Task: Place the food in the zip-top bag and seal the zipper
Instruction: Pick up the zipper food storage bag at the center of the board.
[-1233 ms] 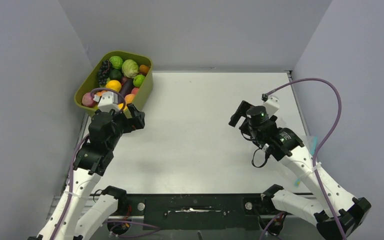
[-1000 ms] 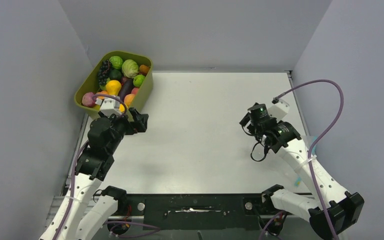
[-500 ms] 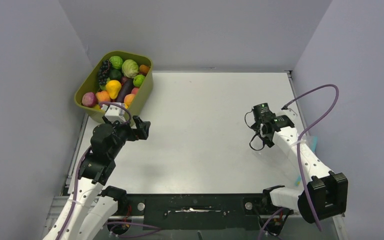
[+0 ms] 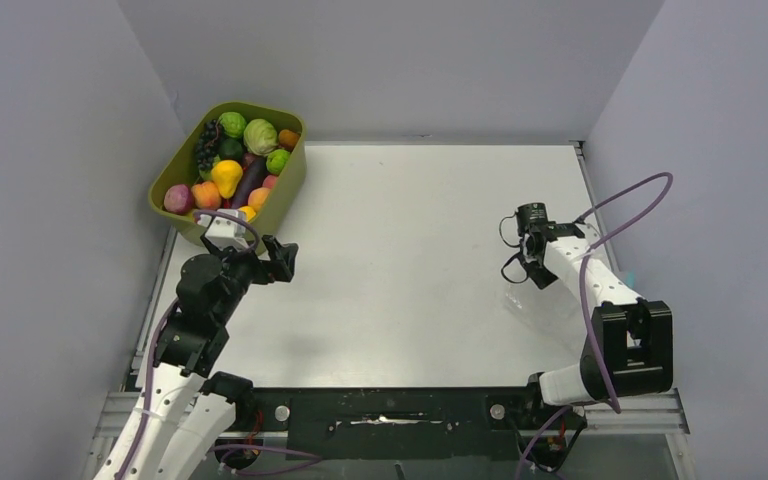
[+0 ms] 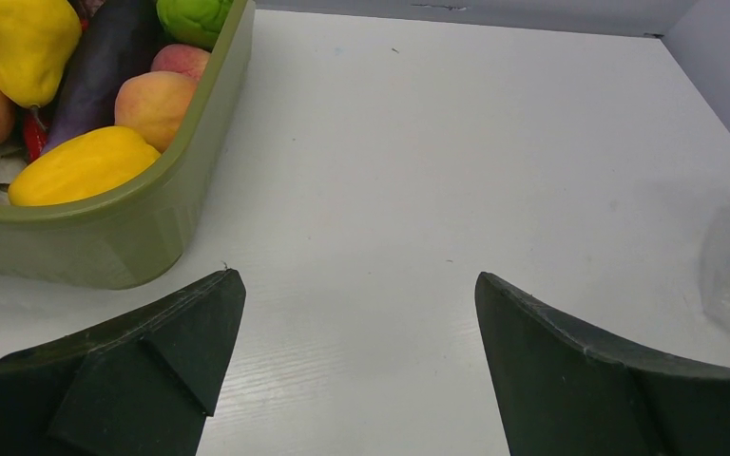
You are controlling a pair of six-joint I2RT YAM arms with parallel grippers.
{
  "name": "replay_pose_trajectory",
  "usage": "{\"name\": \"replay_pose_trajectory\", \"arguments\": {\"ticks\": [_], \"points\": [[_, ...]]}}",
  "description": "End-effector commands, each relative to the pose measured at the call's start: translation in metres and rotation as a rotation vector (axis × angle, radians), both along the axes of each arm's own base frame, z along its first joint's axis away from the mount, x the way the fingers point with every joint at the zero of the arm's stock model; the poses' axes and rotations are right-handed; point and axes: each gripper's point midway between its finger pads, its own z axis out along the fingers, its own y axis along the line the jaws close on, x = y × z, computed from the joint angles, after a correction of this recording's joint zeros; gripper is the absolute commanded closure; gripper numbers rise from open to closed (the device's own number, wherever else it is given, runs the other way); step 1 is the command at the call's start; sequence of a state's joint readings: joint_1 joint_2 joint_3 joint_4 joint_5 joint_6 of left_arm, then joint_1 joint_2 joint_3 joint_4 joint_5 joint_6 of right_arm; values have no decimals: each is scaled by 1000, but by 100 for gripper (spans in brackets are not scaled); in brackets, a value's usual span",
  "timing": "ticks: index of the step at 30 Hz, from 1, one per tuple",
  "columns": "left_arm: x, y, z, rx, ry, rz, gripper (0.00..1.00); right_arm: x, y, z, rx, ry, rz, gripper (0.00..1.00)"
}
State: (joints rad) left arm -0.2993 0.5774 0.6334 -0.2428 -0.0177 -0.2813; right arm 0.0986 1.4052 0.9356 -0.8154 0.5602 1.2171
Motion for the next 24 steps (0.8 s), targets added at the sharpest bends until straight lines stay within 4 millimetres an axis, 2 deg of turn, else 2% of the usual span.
{"name": "replay_pose_trajectory", "arguments": {"ticks": [1,9,13,17,23,24], "points": [[3,1,16,2,-63,5,7,21,-4,4,-30,-81,18,65],[3,5,17,6,-72,25,9,16,0,-3,-3,-82,53,100],[4,6,16,11,-64,29,11,22,12,8,27,-133,150,100],[3,0,16,-13,-48,7,12,29,32,34,36,-225,324,100],[-3,-22,16,-93,-14,-96,12,17,66,74,87,-335,519,100],[-4,-26,28,-118,-32,-114,12,15,76,82,106,-366,578,100]]}}
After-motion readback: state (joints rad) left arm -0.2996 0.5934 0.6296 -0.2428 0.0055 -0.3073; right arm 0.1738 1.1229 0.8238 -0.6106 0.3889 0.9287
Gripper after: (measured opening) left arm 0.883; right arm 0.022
